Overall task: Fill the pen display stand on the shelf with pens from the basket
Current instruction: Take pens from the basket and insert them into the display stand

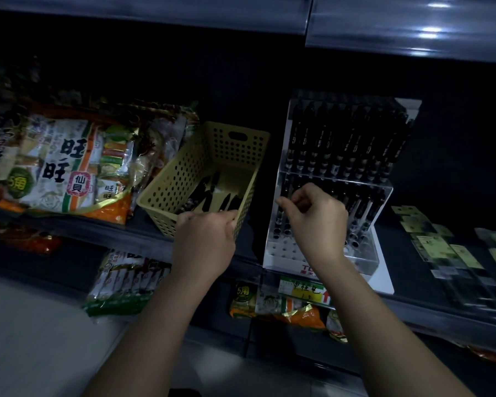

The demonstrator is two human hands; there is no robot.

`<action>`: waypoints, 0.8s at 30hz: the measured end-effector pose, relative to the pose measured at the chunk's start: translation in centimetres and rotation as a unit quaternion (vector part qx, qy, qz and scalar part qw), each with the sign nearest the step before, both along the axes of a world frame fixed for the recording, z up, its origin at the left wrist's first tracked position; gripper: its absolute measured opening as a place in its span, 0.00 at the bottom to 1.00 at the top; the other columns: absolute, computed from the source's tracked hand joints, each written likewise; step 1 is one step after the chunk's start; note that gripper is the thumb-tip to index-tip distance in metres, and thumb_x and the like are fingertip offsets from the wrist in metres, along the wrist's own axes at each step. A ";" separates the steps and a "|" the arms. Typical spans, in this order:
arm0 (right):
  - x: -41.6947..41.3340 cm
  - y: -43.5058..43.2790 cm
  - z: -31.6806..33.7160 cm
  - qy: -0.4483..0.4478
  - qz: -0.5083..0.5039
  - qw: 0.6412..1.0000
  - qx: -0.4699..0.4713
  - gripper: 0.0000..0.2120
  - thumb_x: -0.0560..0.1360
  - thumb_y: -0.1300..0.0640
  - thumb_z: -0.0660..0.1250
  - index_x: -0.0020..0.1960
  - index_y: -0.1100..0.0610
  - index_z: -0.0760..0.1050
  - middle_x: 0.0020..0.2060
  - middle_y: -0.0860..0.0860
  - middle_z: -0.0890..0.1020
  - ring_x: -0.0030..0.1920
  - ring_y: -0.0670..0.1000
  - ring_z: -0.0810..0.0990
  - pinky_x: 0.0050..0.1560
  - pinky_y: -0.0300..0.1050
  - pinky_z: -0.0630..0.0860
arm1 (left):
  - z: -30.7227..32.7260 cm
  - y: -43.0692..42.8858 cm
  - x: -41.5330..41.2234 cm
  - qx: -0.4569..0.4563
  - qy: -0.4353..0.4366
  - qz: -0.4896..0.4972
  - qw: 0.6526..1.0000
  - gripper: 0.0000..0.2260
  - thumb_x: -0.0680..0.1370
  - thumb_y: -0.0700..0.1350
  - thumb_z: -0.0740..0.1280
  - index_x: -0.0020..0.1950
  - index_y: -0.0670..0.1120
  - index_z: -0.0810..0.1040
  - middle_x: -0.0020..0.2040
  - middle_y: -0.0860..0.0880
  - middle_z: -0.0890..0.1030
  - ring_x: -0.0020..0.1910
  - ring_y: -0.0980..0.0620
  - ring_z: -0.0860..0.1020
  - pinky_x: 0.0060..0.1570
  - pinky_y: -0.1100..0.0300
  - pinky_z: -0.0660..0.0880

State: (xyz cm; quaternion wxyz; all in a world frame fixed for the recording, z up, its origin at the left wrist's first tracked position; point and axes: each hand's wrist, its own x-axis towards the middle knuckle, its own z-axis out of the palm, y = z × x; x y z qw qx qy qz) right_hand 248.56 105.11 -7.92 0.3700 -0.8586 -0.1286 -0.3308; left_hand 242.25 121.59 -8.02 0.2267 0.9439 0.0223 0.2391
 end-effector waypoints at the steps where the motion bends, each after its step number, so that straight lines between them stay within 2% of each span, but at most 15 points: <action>1: -0.2 0.2 0.2 -0.006 0.001 1.000 0.011 0.14 0.72 0.48 0.73 0.38 0.57 0.73 0.28 0.48 0.76 0.28 0.48 0.74 0.28 0.42 0.73 | 0.1 0.2 -0.1 -0.012 0.012 -0.006 1.000 0.12 0.80 0.40 0.61 0.57 0.47 0.82 0.45 0.46 0.85 0.42 0.46 0.79 0.51 0.60 0.61; 3: -0.8 0.9 0.7 -0.007 0.020 0.999 0.039 0.15 0.72 0.46 0.71 0.36 0.55 0.71 0.26 0.44 0.72 0.27 0.43 0.71 0.27 0.34 0.67 | 0.6 0.5 -0.3 -0.046 0.037 -0.017 0.998 0.13 0.80 0.39 0.60 0.59 0.47 0.81 0.50 0.47 0.84 0.47 0.48 0.80 0.57 0.56 0.69; 5: -1.2 2.3 1.2 0.035 0.060 0.996 0.053 0.15 0.74 0.45 0.69 0.35 0.53 0.73 0.26 0.43 0.72 0.27 0.42 0.72 0.27 0.32 0.64 | 0.9 0.9 -0.4 -0.058 0.075 -0.024 0.995 0.13 0.80 0.39 0.61 0.59 0.48 0.81 0.52 0.48 0.84 0.51 0.49 0.80 0.58 0.52 0.72; 8: -1.2 4.4 1.3 0.162 0.111 0.980 0.030 0.16 0.76 0.42 0.65 0.45 0.56 0.78 0.31 0.49 0.79 0.32 0.48 0.78 0.32 0.44 0.74 | 1.4 1.6 -0.6 -0.086 0.142 -0.046 0.985 0.11 0.79 0.41 0.64 0.58 0.50 0.82 0.53 0.50 0.83 0.53 0.51 0.79 0.57 0.49 0.74; 10: -0.9 5.3 1.1 0.220 0.130 0.966 0.028 0.19 0.77 0.42 0.63 0.52 0.58 0.75 0.36 0.53 0.81 0.36 0.54 0.80 0.37 0.51 0.77 | 1.9 2.0 -0.8 -0.103 0.176 -0.061 0.977 0.11 0.79 0.41 0.65 0.58 0.49 0.82 0.53 0.51 0.83 0.52 0.53 0.79 0.55 0.53 0.76; 14: -0.1 6.1 0.3 0.229 0.127 0.964 0.043 0.12 0.78 0.50 0.64 0.56 0.58 0.72 0.36 0.53 0.79 0.37 0.56 0.80 0.37 0.50 0.76 | 2.7 2.9 -0.7 -0.122 0.246 -0.088 0.958 0.11 0.79 0.39 0.64 0.58 0.47 0.82 0.51 0.55 0.81 0.49 0.59 0.78 0.47 0.67 0.73; 17: 0.0 6.0 0.2 0.229 0.155 0.959 0.057 0.06 0.77 0.56 0.65 0.51 0.56 0.69 0.33 0.53 0.79 0.35 0.55 0.79 0.37 0.47 0.74 | 2.9 3.8 0.1 -0.181 0.288 -0.092 0.936 0.12 0.80 0.36 0.61 0.57 0.47 0.81 0.52 0.51 0.83 0.46 0.58 0.80 0.47 0.63 0.75; 18: 0.0 6.0 0.2 0.227 0.162 0.958 0.058 0.06 0.77 0.57 0.65 0.50 0.55 0.69 0.33 0.53 0.79 0.35 0.55 0.79 0.37 0.48 0.74 | 2.9 4.0 0.6 -0.179 0.280 -0.069 0.941 0.13 0.80 0.37 0.60 0.59 0.48 0.80 0.53 0.50 0.82 0.47 0.56 0.79 0.46 0.62 0.74; 21: -0.1 5.9 0.1 0.223 0.184 0.955 0.069 0.06 0.77 0.58 0.65 0.50 0.55 0.68 0.32 0.54 0.78 0.35 0.57 0.80 0.40 0.51 0.77 | 2.6 5.0 2.8 -0.091 0.217 0.052 0.970 0.16 0.80 0.40 0.60 0.67 0.46 0.74 0.62 0.45 0.76 0.52 0.49 0.75 0.47 0.57 0.72; 24: -0.3 5.9 -0.3 0.216 0.193 0.954 0.079 0.06 0.77 0.58 0.65 0.50 0.54 0.68 0.32 0.55 0.78 0.34 0.58 0.80 0.41 0.53 0.78 | 1.7 6.0 5.5 -0.012 0.245 0.094 0.965 0.19 0.78 0.41 0.62 0.69 0.39 0.68 0.66 0.39 0.69 0.62 0.42 0.70 0.57 0.50 0.72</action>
